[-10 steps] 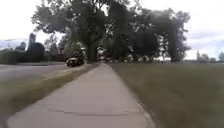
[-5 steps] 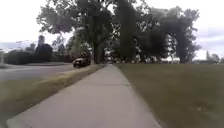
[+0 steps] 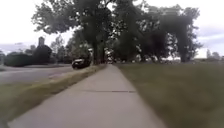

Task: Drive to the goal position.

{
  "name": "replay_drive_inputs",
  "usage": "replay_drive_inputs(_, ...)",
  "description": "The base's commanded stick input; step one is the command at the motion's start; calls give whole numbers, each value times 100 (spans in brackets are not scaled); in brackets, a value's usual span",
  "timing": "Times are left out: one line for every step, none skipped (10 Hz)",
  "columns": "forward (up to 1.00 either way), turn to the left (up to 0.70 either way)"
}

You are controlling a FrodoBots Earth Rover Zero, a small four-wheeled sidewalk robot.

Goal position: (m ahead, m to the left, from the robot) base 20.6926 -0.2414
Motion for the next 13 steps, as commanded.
replay_drive_inputs(100,0)
replay_drive_inputs(100,0)
replay_drive_inputs(100,0)
replay_drive_inputs(100,0)
replay_drive_inputs(100,0)
replay_drive_inputs(100,0)
replay_drive_inputs(100,0)
replay_drive_inputs(100,0)
replay_drive_inputs(100,0)
replay_drive_inputs(100,0)
replay_drive_inputs(100,0)
replay_drive_inputs(100,0)
replay_drive_inputs(100,0)
